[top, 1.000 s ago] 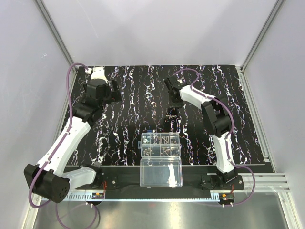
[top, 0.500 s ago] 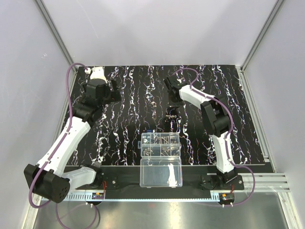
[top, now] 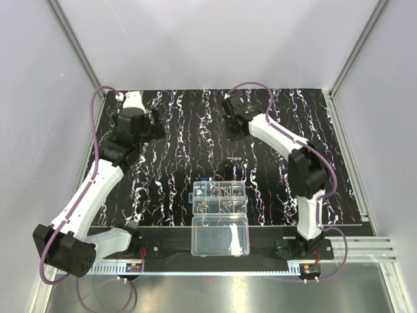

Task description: Sort the screws and nuts into containers

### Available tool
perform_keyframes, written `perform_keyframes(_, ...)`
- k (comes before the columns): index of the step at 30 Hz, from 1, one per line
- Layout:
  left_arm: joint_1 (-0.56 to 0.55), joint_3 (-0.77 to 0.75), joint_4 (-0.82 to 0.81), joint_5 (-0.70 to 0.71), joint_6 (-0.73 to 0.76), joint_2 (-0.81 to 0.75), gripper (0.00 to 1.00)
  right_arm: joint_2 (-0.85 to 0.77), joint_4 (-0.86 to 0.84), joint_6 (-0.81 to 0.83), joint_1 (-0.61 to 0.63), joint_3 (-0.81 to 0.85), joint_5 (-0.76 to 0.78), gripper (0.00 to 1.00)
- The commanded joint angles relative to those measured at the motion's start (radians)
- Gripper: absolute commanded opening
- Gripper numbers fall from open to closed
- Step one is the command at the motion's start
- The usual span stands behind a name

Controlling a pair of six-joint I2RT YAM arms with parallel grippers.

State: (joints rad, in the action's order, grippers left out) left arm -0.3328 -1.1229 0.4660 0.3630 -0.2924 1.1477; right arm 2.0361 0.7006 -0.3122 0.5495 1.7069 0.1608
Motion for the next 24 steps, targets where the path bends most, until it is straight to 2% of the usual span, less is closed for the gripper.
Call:
perform_keyframes(1,0.008,-0.026,-0.024,-0.002,0.001,0.007,0.99,-0.140,0.031,0.027,0.062,-0.027,-0.059,0.00)
perform_keyframes(8,0.006,-0.037,-0.009,-0.002,-0.011,-0.002,0.99,-0.255,0.056,-0.025,0.222,-0.154,-0.132,0.00)
perform_keyframes(14,0.006,-0.038,-0.004,-0.009,-0.021,-0.020,0.99,-0.362,0.053,-0.100,0.282,-0.282,-0.147,0.00)
perform_keyframes(18,0.006,-0.038,-0.003,0.002,-0.022,-0.031,0.99,-0.402,0.033,-0.145,0.345,-0.343,-0.158,0.00)
perform_keyframes(24,0.006,-0.038,-0.001,0.007,-0.027,-0.048,0.99,-0.381,0.016,-0.179,0.441,-0.385,-0.158,0.00)
